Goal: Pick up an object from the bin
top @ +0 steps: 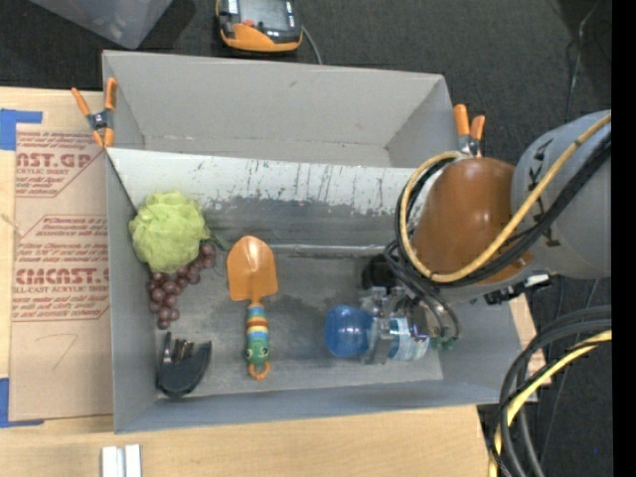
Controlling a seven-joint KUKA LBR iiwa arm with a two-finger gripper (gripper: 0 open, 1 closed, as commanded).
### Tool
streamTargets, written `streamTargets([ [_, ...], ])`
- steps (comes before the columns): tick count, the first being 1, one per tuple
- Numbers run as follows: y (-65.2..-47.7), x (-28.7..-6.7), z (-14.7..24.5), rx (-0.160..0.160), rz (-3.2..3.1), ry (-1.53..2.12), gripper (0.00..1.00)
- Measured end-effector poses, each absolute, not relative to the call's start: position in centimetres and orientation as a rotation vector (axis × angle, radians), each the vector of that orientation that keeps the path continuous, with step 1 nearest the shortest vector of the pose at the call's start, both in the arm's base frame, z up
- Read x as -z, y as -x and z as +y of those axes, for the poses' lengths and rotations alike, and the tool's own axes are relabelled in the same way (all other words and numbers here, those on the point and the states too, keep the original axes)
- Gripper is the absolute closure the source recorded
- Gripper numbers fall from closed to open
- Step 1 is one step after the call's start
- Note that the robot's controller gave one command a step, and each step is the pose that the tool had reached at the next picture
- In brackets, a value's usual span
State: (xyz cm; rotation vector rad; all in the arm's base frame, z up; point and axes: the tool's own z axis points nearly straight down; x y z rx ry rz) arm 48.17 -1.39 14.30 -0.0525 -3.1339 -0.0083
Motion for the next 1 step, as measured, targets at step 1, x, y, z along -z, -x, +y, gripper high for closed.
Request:
streamTargets([
  [1, -48.19, -18.41, -1.38, 0.008, -3.132, 0.053, 1.00],
])
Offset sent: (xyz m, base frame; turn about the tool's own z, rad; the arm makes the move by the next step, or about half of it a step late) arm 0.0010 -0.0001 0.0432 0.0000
